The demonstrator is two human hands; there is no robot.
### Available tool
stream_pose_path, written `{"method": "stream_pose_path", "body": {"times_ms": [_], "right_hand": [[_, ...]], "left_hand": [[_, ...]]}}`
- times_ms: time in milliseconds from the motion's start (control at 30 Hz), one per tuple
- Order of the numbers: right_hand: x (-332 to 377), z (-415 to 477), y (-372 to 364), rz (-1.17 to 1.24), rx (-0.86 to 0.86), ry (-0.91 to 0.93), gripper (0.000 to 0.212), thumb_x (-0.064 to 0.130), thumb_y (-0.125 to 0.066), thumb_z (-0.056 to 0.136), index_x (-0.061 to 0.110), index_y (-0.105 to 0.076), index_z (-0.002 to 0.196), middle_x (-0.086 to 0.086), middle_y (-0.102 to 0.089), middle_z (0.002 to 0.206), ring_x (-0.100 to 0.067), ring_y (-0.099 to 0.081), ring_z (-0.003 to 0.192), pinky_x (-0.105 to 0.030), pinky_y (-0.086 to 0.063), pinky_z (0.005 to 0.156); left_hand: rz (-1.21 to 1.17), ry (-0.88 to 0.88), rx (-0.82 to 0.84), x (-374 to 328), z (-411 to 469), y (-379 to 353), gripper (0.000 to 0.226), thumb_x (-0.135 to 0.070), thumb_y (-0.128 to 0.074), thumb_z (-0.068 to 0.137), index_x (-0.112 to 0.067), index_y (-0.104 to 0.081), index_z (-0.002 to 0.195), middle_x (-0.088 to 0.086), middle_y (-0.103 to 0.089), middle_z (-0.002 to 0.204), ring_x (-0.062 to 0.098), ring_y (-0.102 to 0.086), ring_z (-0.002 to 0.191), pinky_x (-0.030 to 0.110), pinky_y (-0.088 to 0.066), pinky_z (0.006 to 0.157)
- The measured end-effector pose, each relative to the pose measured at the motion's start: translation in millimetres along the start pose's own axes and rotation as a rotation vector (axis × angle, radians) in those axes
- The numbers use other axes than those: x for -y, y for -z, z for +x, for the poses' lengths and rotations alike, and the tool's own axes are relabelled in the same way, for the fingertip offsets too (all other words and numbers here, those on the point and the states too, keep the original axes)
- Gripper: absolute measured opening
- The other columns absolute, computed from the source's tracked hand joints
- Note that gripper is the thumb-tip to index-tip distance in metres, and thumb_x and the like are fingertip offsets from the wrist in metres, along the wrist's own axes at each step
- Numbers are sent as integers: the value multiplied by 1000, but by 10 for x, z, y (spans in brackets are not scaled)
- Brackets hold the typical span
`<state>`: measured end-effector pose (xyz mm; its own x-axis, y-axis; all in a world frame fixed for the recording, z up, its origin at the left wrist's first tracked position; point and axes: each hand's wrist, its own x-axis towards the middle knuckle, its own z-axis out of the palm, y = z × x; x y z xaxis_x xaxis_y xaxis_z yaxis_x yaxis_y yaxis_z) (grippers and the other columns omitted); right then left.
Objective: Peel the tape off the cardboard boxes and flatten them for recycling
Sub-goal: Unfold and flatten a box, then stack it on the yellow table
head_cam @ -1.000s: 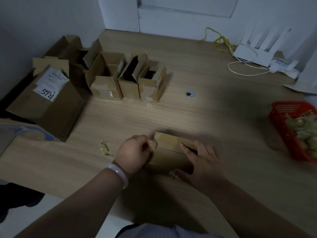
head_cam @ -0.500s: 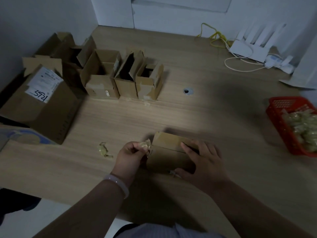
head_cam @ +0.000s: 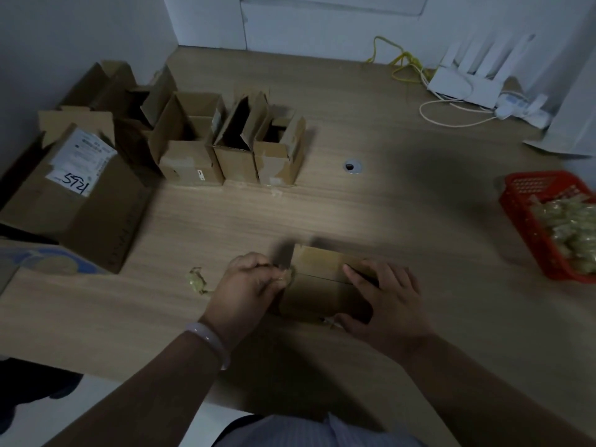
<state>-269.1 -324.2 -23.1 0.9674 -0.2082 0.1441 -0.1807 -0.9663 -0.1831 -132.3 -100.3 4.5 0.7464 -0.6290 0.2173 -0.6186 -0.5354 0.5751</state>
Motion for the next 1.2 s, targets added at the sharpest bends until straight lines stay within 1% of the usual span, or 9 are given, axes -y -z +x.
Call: {"method": "stream_pose_path", "body": {"times_ms": [100,233,367,533,667,800,967,1067,1200], "right_hand": [[13,-3,32,-15,33,-4,83,83,-46,70,35,-49,138,-3,-51,130,-28,-47,118,-45,-34,104],[26,-8,63,-10,45,-7,82,83,-42,72,34,-49,138,-3,-50,131,-27,-46,118,-43,-32,104],[36,-9,72,-17,51,-12,82,82,-45,69,35,-50,137,-4,-50,130,-28,-47,116,-43,-32,103],[17,-14,67,-25,59,-13,84,84,-45,69,35,-50,137,-3,-48,131,-27,-46,117,-44,-32,104],[30,-8,65,-11,51,-12,84,83,-46,68,35,-52,136,-3,-50,131,-27,-47,118,-45,-33,105],[26,-11,63,-5,57,-12,83,82,-46,68,35,-51,136,-3,-50,131,-28,-47,118,-45,-33,104],[13,-25,40,-1,61,-21,82,83,-44,70,36,-50,137,-4,-49,132,-28,-45,120,-47,-33,104],[2,-26,52,4,71,-14,81,81,-47,70,36,-49,138,-3,-48,134,-27,-44,121,-47,-33,104],[-15,-21,106,117,95,8,76,72,-51,73,30,-53,136,-1,-47,138,-26,-42,126,-47,-33,107]], "left_hand": [[-103,102,104,25,47,-24,11,-12,-69,84,-17,-74,91,-3,-61,96,10,-56,90,13,-39,79],[-292,433,189,36,122,-128,29,-30,-79,74,-37,-67,99,-24,-64,88,-12,-57,82,-3,-39,67],[-377,527,143,67,145,-204,19,-25,-83,70,-35,-67,73,-16,-69,76,1,-64,80,20,-51,71],[-412,593,61,95,84,-227,17,-18,-76,76,-29,-65,68,-10,-67,66,4,-63,66,17,-48,57],[-579,758,-102,97,11,-280,16,-11,-72,81,-21,-61,77,1,-67,77,14,-62,70,19,-48,56],[-556,797,-151,157,39,-267,15,-9,-70,83,-20,-60,80,-1,-66,76,16,-64,74,22,-50,59],[-435,845,-133,473,-115,-61,13,-14,-71,84,-23,-63,79,7,-70,82,29,-68,84,46,-56,80],[-317,764,-148,593,-174,76,5,-15,-70,84,-16,-74,86,3,-73,85,20,-68,86,30,-51,80],[-133,679,-164,654,-122,167,22,-9,-57,93,-3,-70,109,13,-71,108,17,-64,93,23,-43,81]]}}
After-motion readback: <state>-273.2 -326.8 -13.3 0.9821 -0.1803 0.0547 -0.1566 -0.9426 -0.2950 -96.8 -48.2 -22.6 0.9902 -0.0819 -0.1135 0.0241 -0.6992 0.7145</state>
